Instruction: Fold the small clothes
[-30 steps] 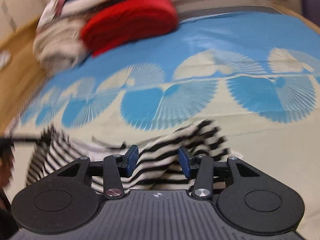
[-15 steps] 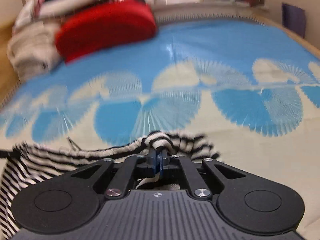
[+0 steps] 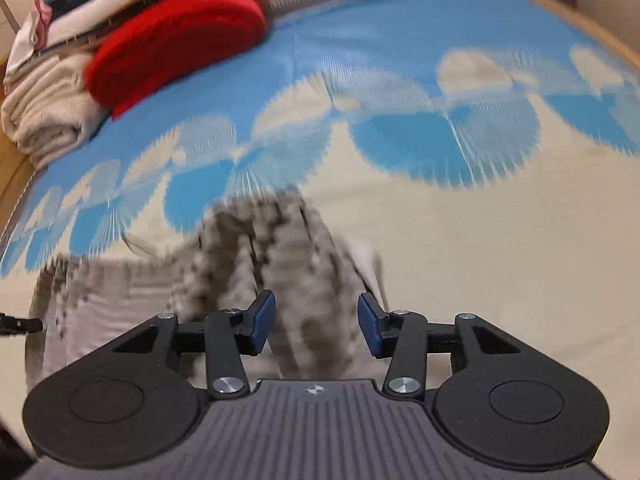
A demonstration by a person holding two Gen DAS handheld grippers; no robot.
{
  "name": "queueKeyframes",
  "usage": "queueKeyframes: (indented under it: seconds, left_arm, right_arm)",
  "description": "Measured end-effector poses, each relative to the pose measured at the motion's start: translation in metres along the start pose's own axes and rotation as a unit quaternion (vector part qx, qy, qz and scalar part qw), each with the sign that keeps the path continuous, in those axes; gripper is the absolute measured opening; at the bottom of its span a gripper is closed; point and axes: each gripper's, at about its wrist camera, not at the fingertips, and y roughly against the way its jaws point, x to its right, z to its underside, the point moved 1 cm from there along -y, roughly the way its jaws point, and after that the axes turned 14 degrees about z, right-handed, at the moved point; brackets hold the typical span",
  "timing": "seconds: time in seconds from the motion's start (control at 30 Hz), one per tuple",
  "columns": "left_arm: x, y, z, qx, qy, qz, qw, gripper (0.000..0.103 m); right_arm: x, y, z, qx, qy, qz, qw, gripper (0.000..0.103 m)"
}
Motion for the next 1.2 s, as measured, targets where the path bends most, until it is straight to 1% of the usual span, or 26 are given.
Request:
queueKeyframes:
  seconds: [0.1, 0.2, 0.3, 0.33, 0.37, 0.4, 0.43, 0.47, 0.5, 0.53, 0.6, 0.67, 0.7, 0.73, 0.77, 0.8, 0.83, 0.9, 0.93, 0.97, 1.0, 1.03, 1.07, 1.1, 1.13, 1.2]
  left_arm:
    - [-0.011, 0.008, 0.023, -0.019, -0.002, 0.003, 0.9998, 0.046]
    - [-0.020, 0.013, 0.040, -0.030, 0.006, 0.010, 0.9995, 0.046]
    - [-0.020, 0.008, 0.053, -0.050, 0.009, 0.017, 0.9986, 0.046]
    - [-0.020, 0.002, 0.054, -0.060, 0.008, 0.015, 0.9981, 0.046]
    - [-0.017, -0.004, 0.058, -0.072, 0.002, 0.015, 0.9973, 0.046]
    - [-0.014, -0.008, 0.060, -0.078, 0.000, 0.017, 0.9968, 0.046]
    - [-0.014, -0.010, 0.060, -0.080, 0.002, 0.020, 0.9966, 0.044]
    - [-0.013, -0.012, 0.061, -0.079, 0.005, 0.021, 0.9966, 0.039]
    - [-0.012, -0.012, 0.061, -0.074, 0.003, 0.019, 0.9971, 0.017]
    - [-0.010, -0.009, 0.060, -0.068, 0.000, 0.021, 0.9974, 0.006]
    - [-0.007, 0.010, 0.055, -0.033, -0.013, 0.022, 0.9991, 0.006]
    - [-0.005, 0.045, 0.049, 0.023, -0.015, 0.049, 0.9984, 0.006]
    - [-0.004, 0.056, 0.049, 0.038, -0.023, 0.050, 0.9977, 0.006]
    - [-0.005, 0.064, 0.050, 0.042, -0.034, 0.039, 0.9978, 0.006]
    - [-0.009, 0.063, 0.053, 0.030, -0.035, 0.027, 0.9986, 0.006]
    - [-0.013, 0.057, 0.055, 0.007, -0.029, 0.014, 0.9994, 0.006]
    - [-0.018, 0.045, 0.059, -0.028, -0.025, -0.007, 0.9993, 0.006]
    - [-0.017, 0.026, 0.066, -0.082, -0.041, -0.036, 0.9951, 0.008]
    - [-0.014, 0.019, 0.068, -0.101, -0.049, -0.044, 0.9927, 0.012]
    - [-0.011, 0.016, 0.067, -0.106, -0.057, -0.056, 0.9911, 0.014]
    - [-0.008, 0.018, 0.063, -0.097, -0.060, -0.060, 0.9917, 0.014]
    - [-0.006, 0.024, 0.058, -0.077, -0.061, -0.058, 0.9936, 0.020]
    - [-0.004, 0.033, 0.050, -0.042, -0.060, -0.048, 0.9962, 0.024]
    - [-0.004, 0.044, 0.043, -0.003, -0.055, -0.033, 0.9979, 0.037]
    - [-0.003, 0.051, 0.037, 0.025, -0.050, -0.022, 0.9982, 0.047]
    - [0.002, 0.060, 0.024, 0.078, -0.050, -0.012, 0.9956, 0.053]
  right_arm:
    - [0.010, 0.000, 0.022, -0.033, 0.026, 0.016, 0.999, 0.048]
    - [0.015, -0.004, 0.042, -0.069, 0.031, 0.013, 0.997, 0.048]
    - [0.015, 0.001, 0.055, -0.071, 0.041, 0.024, 0.996, 0.046]
    - [0.015, 0.003, 0.055, -0.071, 0.039, 0.026, 0.996, 0.043]
    - [0.017, 0.005, 0.056, -0.071, 0.033, 0.024, 0.997, 0.031]
    - [0.019, 0.008, 0.055, -0.069, 0.022, 0.018, 0.997, 0.022]
    - [0.021, 0.012, 0.054, -0.066, 0.014, 0.011, 0.998, 0.018]
    - [0.023, 0.015, 0.051, -0.061, 0.008, 0.008, 0.998, 0.011]
    - [0.025, 0.021, 0.049, -0.051, 0.002, 0.005, 0.999, 0.009]
    - [0.027, 0.028, 0.044, -0.036, -0.005, 0.004, 0.999, 0.008]
    - [0.041, 0.049, 0.036, 0.005, -0.048, -0.011, 0.999, 0.006]
    - [0.060, 0.063, 0.033, 0.022, -0.090, -0.015, 0.996, 0.005]
    - [0.068, 0.064, 0.035, 0.016, -0.095, 0.008, 0.995, 0.005]
    - [0.072, 0.059, 0.039, 0.001, -0.091, 0.034, 0.995, 0.005]
    - [0.076, 0.050, 0.044, -0.027, -0.092, 0.054, 0.994, 0.005]
    - [0.078, 0.036, 0.050, -0.065, -0.097, 0.065, 0.991, 0.005]
    - [0.077, 0.027, 0.053, -0.088, -0.094, 0.072, 0.989, 0.005]
    - [0.067, 0.010, 0.058, -0.118, -0.057, 0.103, 0.986, 0.004]
    - [0.063, 0.004, 0.059, -0.127, -0.043, 0.115, 0.984, 0.005]
    - [0.059, -0.001, 0.060, -0.137, -0.035, 0.121, 0.983, 0.005]
    - [0.057, -0.003, 0.060, -0.139, -0.030, 0.122, 0.982, 0.006]
    - [0.053, -0.001, 0.056, -0.125, -0.028, 0.125, 0.984, 0.007]
    - [0.050, 0.006, 0.050, -0.085, -0.027, 0.127, 0.988, 0.009]
    - [0.047, 0.013, 0.046, -0.044, -0.026, 0.127, 0.991, 0.013]
    - [0.043, 0.019, 0.041, -0.009, -0.025, 0.123, 0.992, 0.017]
    - [0.032, 0.029, 0.030, 0.048, -0.033, 0.099, 0.993, 0.032]
